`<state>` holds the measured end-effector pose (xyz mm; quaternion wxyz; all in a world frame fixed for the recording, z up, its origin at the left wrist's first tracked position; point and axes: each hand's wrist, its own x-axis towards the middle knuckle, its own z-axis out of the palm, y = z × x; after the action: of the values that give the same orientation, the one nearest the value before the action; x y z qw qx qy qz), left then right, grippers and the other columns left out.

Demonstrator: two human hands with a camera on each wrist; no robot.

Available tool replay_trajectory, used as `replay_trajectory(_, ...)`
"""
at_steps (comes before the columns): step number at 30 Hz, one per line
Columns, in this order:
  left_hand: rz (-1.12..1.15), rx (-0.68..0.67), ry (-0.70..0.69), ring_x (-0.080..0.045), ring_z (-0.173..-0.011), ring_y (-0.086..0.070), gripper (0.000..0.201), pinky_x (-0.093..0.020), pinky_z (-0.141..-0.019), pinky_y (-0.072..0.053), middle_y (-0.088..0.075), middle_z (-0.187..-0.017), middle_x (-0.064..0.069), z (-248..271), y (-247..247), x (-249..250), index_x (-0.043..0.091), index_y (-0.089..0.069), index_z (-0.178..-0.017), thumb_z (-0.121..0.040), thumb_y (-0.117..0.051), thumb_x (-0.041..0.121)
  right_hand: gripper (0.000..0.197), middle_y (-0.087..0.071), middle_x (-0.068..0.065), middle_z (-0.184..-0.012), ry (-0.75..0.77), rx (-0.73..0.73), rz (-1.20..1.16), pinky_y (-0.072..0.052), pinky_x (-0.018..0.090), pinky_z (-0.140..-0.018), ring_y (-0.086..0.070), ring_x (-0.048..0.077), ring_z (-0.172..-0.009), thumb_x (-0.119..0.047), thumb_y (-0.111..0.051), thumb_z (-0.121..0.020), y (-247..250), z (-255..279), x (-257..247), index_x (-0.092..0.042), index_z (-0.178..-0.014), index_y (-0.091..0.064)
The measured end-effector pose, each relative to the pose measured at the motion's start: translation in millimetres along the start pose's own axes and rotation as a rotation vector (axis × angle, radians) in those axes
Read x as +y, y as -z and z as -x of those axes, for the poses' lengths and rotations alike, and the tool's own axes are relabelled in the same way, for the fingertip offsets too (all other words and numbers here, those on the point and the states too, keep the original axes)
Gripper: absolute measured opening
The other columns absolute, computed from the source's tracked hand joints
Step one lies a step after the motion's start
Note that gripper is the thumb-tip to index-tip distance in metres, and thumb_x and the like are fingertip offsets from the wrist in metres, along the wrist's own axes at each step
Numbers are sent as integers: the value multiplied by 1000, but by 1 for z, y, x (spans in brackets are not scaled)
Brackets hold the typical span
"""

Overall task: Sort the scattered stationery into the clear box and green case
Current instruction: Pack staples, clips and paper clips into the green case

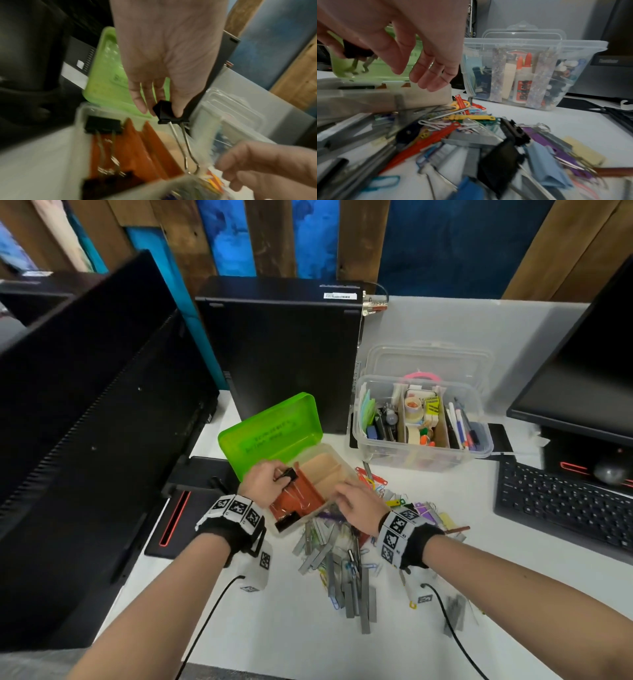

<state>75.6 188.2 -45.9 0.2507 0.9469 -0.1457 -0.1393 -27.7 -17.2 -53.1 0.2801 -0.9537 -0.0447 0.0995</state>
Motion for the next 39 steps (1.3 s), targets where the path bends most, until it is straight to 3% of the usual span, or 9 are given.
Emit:
replay_trajectory(2, -23, 27, 47, -26, -99, -61, 26, -36, -84, -50, -63, -108, -9, 2, 5, -16, 17, -64, -116, -92, -61, 25, 20, -44, -5, -102, 27, -9, -28, -37, 24, -77, -48, 12, -90, -13, -41, -97, -1, -8, -11, -13, -107, -59)
replay_trajectory(7, -128, 16, 100, -31, -108, -59, 30, -40, -91, -49, -59, -119, -11, 3, 10, -31, 19, -62, -122, -93, -58, 29, 23, -50, 0, -114, 50, -73, -76, -42, 29, -92, -50, 13, -104, -16, -40, -98, -10, -24, -32, -18, -112, -58)
replay_trajectory(13, -283, -79, 61, -27, -117, -55, 34, -37, -97, -44, -55, -127, -7, 0, 2, -22, 25, -56, -130, -97, -52, 28, 20, -50, 1, -112, 81, -97, -63, -42, 36, -93, -49, 18, -107, -15, -41, -96, -22, -36, -41, -17, -107, -58)
replay_trajectory(22, -104, -24, -64, -21, -100, -56, 25, -33, -88, -42, -54, -105, -2, 4, 8, -20, 18, -59, -116, -91, -60, 23, 24, -54, 2, -118, 26, -51, -119, -44, 37, -95, -52, 19, -108, -22, -41, -99, -22, -43, -39, -17, -119, -54)
replay_trajectory(25, -73, 56, -163, -13, -90, -50, 24, -33, -81, -44, -46, -93, 6, 8, 16, -18, 21, -61, -105, -82, -69, 21, 30, -64, 10, -111, -105, -17, -343, -50, 34, -83, -62, 23, -93, -27, -38, -101, -18, -55, -46, -11, -120, -55)
replay_trajectory(28, -94, 25, -209, -21, -95, -52, 28, -37, -83, -47, -45, -92, 5, 19, 11, -20, 21, -59, -99, -75, -72, 18, 29, -68, 15, -97, -262, -104, -733, -52, 29, -63, -64, 19, -70, -25, -37, -102, -21, -65, -53, -6, -114, -55)
replay_trajectory(32, -125, 4, -279, -25, -97, -52, 27, -37, -87, -47, -52, -99, -5, 32, -6, -24, 11, -59, -98, -76, -74, 17, 24, -67, 16, -101, -318, -241, -829, -56, 23, -64, -65, 15, -70, -8, -46, -98, -27, -68, -58, -4, -120, -55)
replay_trajectory(35, -118, -42, -262, -23, -99, -50, 30, -38, -91, -45, -48, -97, 0, 35, -11, -28, 11, -57, -96, -74, -76, 19, 19, -63, 11, -86, -323, -241, -772, -56, 26, -68, -62, 15, -67, 5, -54, -90, -33, -69, -60, -1, -108, -58)
replay_trajectory(39, -86, -86, -199, -14, -90, -44, 44, -29, -81, -40, -41, -97, 7, 37, -9, -32, 14, -53, -104, -72, -78, 30, 20, -59, 4, -76, -299, -269, -669, -55, 31, -70, -61, 21, -73, 7, -59, -85, -32, -70, -60, -13, -82, -58)
